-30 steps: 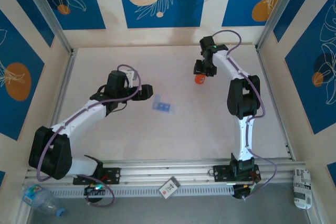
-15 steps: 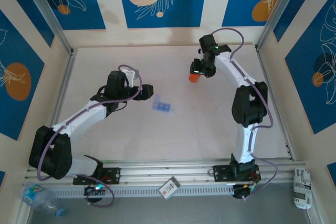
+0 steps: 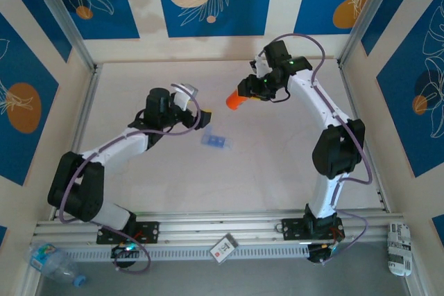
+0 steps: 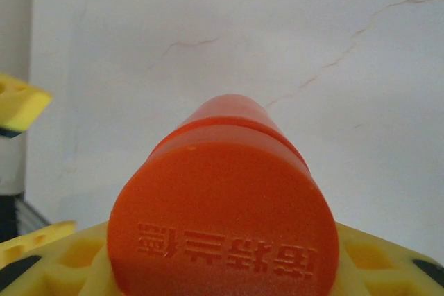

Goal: Sort the pills into containers

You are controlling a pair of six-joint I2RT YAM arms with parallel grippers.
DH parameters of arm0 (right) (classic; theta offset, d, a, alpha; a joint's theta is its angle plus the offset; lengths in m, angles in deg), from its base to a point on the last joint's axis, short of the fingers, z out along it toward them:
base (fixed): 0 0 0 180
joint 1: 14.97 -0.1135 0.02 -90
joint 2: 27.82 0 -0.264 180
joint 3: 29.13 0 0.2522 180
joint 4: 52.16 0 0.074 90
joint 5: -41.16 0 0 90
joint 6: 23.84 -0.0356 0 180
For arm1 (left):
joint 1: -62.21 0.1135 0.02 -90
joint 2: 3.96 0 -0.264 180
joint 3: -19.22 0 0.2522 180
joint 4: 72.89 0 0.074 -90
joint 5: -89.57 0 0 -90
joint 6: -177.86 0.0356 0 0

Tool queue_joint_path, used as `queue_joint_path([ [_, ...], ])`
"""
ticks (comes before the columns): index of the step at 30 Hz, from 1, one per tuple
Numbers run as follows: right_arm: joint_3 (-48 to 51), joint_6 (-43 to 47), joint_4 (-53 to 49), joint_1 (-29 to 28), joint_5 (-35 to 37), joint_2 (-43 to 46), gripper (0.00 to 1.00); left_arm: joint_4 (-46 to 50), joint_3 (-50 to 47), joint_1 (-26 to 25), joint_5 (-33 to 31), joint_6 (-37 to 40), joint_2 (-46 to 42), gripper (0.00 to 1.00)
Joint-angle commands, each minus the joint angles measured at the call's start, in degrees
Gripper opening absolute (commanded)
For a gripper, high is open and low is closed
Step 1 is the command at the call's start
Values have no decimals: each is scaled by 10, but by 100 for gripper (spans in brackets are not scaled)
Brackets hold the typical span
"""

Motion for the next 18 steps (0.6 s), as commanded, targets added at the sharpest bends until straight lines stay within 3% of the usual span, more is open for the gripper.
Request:
queue_joint_path([
  [1, -1, 31, -25, -11, -86, 25, 41, -123, -15, -9, 78, 62, 29, 100],
  [9, -38, 78, -79, -25, -114, -8, 42, -124, 17, -23, 119, 108, 81, 99],
  [18, -74, 76, -97, -29, -141, -34, 42, -108, 48, -29, 144, 116, 110, 87],
])
